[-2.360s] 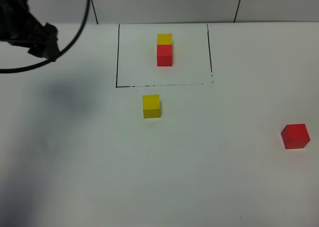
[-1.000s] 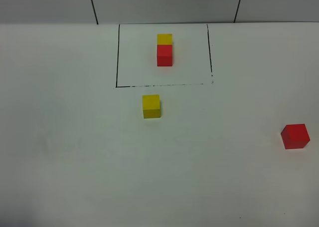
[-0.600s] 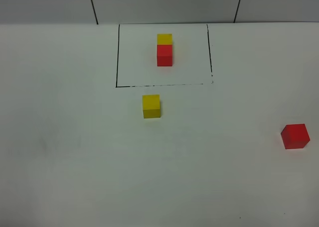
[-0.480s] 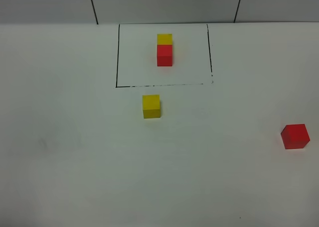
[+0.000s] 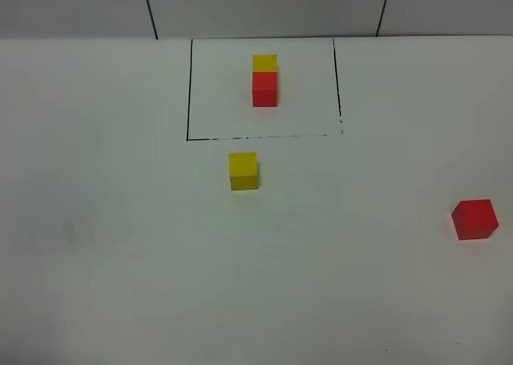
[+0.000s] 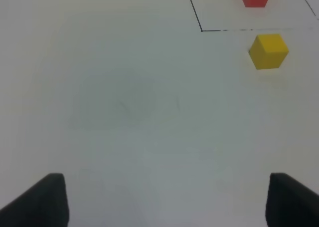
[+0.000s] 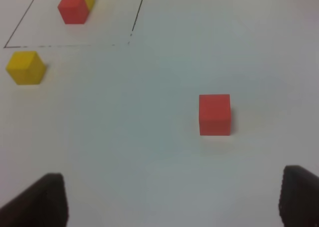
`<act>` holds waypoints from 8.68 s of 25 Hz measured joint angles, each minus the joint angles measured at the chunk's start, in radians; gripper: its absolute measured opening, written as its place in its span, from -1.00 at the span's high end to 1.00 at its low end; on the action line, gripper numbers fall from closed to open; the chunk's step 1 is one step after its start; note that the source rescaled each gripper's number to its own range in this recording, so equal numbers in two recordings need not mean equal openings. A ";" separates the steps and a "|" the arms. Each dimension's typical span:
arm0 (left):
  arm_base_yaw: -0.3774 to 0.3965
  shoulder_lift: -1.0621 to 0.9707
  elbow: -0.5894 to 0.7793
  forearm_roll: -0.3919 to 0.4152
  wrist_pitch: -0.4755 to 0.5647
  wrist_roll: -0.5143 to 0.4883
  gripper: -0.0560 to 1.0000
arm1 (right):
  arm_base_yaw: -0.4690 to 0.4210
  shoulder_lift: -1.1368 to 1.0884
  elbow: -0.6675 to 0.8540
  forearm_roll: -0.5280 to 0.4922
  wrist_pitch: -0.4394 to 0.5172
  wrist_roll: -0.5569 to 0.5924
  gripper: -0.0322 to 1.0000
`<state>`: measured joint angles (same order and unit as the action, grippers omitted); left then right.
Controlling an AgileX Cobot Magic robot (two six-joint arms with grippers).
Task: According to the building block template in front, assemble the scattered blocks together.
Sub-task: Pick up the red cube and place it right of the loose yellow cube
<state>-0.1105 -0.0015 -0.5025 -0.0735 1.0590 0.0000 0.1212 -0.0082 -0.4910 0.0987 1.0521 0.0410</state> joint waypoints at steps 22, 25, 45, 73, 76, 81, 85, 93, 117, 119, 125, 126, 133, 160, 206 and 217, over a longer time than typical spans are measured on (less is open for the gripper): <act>0.000 0.000 0.001 0.000 0.000 -0.006 -0.46 | 0.000 0.000 0.000 0.003 0.000 0.000 -0.53; 0.000 0.000 0.001 0.000 0.000 -0.006 -0.46 | 0.000 0.000 0.000 0.006 0.000 -0.005 -0.53; 0.000 -0.003 0.001 0.000 0.000 0.000 -0.46 | 0.000 1.074 -0.172 0.098 -0.264 -0.123 -0.53; 0.000 -0.003 0.001 0.000 0.000 0.000 -0.45 | -0.070 1.785 -0.349 0.016 -0.504 -0.187 -0.43; 0.000 -0.003 0.001 0.000 0.000 0.000 -0.45 | -0.070 1.807 -0.349 0.018 -0.504 -0.187 -0.09; 0.000 -0.003 0.001 0.000 0.000 0.000 -0.45 | -0.070 1.806 -0.353 0.015 -0.488 -0.188 0.89; 0.000 -0.003 0.001 0.000 0.000 0.000 -0.45 | -0.035 1.786 -0.403 -0.023 -0.384 -0.227 0.90; 0.000 -0.003 0.001 0.000 0.000 0.000 -0.45 | 0.313 1.812 -0.704 -0.085 -0.225 -0.634 0.90; 0.000 -0.003 0.001 0.000 0.000 0.000 -0.45 | 0.529 2.306 -1.385 -0.154 0.053 -0.979 0.90; 0.000 -0.003 0.001 0.000 0.000 0.000 -0.45 | 0.525 2.324 -1.407 -0.146 0.057 -0.988 0.90; 0.000 -0.003 0.001 0.000 0.000 0.000 -0.45 | 0.491 2.372 -1.424 -0.085 0.059 -1.015 0.90; 0.000 -0.003 0.001 0.000 0.000 0.000 -0.45 | 0.485 2.380 -1.424 -0.075 0.059 -1.018 0.90; 0.000 -0.003 0.001 0.000 0.000 0.000 -0.45 | 0.474 2.391 -1.426 -0.059 0.058 -1.027 0.90; 0.000 -0.003 0.001 0.000 0.000 0.000 -0.45 | 0.472 2.401 -1.434 -0.035 0.030 -1.048 0.90; 0.000 -0.003 0.001 0.000 0.000 0.000 -0.45 | 0.472 2.401 -1.434 -0.024 0.023 -1.050 0.89; 0.000 -0.003 0.001 0.000 0.000 0.000 -0.45 | 0.472 2.343 -1.430 -0.034 0.010 -0.907 -0.62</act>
<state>-0.1105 -0.0045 -0.5012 -0.0735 1.0590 0.0000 0.5930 2.3351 -1.9207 0.0648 1.0619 -0.8660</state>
